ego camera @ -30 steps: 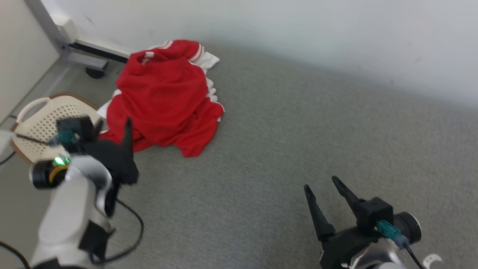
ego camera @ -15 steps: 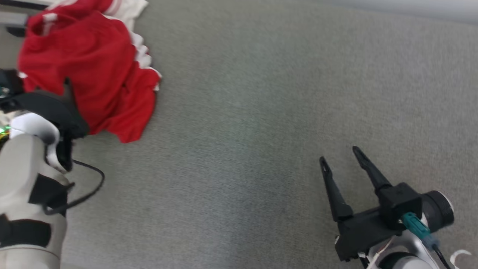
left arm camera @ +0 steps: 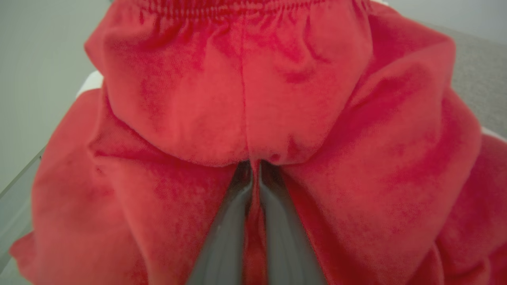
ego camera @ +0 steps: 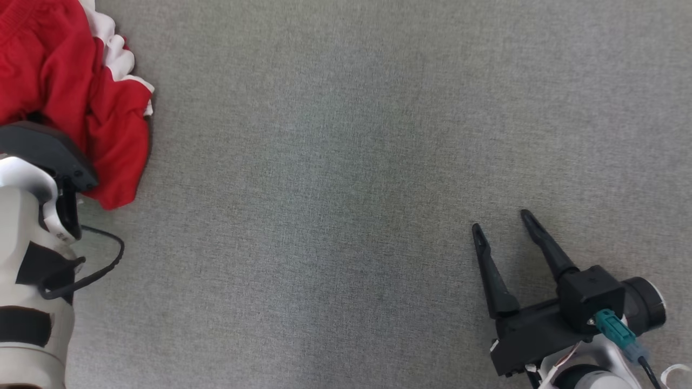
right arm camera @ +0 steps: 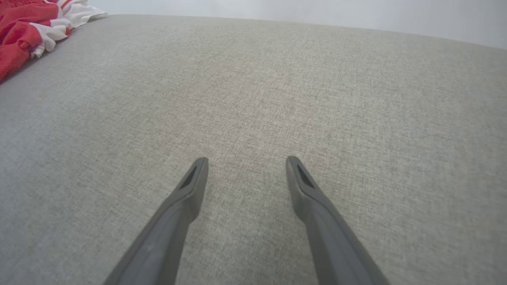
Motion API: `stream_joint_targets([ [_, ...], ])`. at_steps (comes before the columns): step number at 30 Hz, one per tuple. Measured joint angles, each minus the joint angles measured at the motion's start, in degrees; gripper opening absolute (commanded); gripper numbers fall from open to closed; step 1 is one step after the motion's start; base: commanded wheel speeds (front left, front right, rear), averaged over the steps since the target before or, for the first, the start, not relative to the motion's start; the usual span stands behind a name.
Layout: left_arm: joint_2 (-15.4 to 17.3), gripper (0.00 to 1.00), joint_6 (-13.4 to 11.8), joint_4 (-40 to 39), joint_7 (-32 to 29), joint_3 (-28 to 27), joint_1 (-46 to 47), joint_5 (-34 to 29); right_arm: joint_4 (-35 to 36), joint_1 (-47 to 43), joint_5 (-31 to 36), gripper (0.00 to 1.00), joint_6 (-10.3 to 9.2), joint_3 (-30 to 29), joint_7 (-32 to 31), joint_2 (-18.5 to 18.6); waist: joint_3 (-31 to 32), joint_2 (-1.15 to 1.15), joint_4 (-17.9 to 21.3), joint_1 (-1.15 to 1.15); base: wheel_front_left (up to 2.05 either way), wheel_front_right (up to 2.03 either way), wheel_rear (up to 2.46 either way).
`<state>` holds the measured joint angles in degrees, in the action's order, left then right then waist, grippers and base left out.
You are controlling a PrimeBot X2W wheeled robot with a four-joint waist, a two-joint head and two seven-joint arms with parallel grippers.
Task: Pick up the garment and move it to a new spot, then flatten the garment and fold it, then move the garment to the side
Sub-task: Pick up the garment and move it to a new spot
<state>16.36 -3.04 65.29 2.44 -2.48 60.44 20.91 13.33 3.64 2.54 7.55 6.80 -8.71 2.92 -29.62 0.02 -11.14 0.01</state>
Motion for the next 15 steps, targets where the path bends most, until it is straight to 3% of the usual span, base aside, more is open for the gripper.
stream_joint_targets([
  [15,1.7,0.0,-0.9,-0.2,4.5,3.9,-0.4,-3.0,-10.3,0.8,-7.8,1.0,0.0,2.4,5.8,0.0,10.8,-0.01,-0.4,-0.02,0.0,0.0,0.0],
])
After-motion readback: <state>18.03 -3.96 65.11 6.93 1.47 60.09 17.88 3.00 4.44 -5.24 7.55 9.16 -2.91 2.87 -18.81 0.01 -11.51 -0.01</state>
